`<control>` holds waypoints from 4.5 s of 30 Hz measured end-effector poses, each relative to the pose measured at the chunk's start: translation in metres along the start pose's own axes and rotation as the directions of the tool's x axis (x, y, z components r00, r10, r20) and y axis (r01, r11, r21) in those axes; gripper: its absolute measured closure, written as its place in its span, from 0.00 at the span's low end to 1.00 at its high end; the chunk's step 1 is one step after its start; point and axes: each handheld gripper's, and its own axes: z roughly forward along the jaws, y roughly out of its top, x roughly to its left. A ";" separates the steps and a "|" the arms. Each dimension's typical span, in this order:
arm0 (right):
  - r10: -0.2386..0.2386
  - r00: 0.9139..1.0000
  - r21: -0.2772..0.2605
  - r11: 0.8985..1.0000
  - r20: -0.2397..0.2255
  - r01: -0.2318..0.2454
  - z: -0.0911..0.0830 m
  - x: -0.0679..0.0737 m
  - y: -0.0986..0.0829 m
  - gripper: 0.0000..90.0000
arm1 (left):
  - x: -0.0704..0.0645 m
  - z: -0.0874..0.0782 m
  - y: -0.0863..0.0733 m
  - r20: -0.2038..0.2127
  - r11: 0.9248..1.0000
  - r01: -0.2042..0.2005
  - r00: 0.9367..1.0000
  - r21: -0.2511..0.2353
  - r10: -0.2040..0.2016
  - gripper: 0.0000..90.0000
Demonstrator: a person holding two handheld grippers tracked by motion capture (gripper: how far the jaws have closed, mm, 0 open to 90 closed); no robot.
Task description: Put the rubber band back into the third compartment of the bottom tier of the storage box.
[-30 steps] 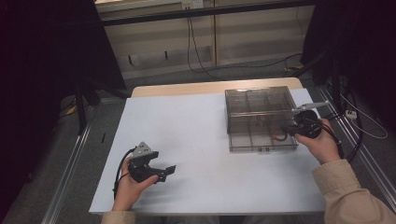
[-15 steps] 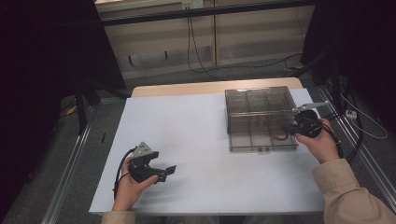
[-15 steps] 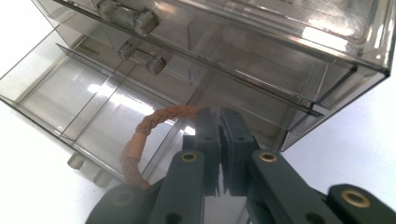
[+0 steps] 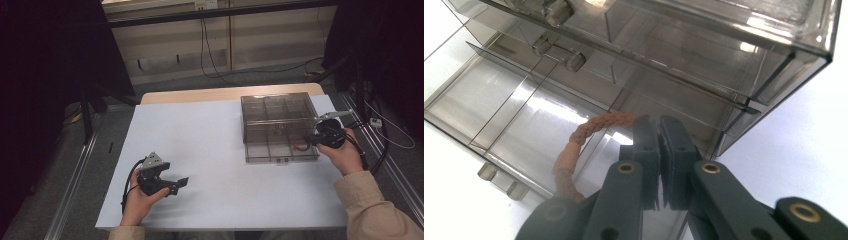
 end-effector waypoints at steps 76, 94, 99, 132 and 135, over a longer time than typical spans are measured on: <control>0.017 1.000 0.007 1.000 0.013 -0.017 0.011 -0.005 -0.015 0.97 | -0.001 0.000 0.000 -0.004 1.000 -0.001 1.000 0.005 0.001 0.08; 0.032 0.999 0.020 0.999 0.014 -0.032 0.016 -0.006 -0.020 0.96 | -0.001 0.001 0.000 -0.002 1.000 -0.003 1.000 0.011 0.003 0.08; 0.038 0.999 0.014 0.999 0.013 -0.038 0.016 -0.006 -0.021 0.93 | -0.001 0.000 0.000 -0.001 1.000 -0.004 1.000 0.011 0.004 0.08; -0.028 0.987 -0.072 0.997 -0.159 0.017 -0.013 0.028 -0.025 1.00 | -0.001 0.000 0.000 -0.001 1.000 -0.007 1.000 0.016 0.007 0.08; -0.036 0.986 -0.073 0.997 -0.163 0.024 -0.014 0.030 -0.026 1.00 | -0.001 0.000 0.000 -0.001 1.000 -0.006 1.000 0.015 0.006 0.08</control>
